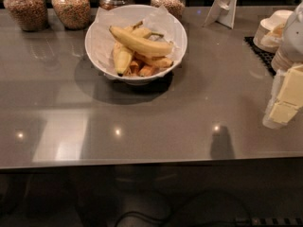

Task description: Pick banana from white bowl

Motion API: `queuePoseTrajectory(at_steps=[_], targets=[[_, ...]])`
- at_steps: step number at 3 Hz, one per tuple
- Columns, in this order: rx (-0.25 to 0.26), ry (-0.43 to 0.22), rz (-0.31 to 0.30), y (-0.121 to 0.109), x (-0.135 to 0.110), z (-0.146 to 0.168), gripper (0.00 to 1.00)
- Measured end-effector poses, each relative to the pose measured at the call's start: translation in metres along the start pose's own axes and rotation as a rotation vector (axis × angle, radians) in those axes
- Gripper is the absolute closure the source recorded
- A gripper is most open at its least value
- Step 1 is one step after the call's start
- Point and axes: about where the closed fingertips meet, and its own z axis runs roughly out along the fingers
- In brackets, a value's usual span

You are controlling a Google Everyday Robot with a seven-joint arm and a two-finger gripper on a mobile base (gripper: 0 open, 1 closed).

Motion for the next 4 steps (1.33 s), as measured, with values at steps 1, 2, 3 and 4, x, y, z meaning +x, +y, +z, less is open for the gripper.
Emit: queuePoseTrajectory(at_steps=[1, 2, 3, 4], targets=[[0.000, 0.000, 0.000, 0.000, 0.000, 0.000, 0.00], [0.034, -0.101, -0.009, -0.018, -0.021, 0.003, 0.00], [0.080, -0.267, -0.021, -0.048, -0.057, 0.010, 0.00], [0.113, -0.422, -0.039, -0.076, -0.095, 0.015, 0.00]])
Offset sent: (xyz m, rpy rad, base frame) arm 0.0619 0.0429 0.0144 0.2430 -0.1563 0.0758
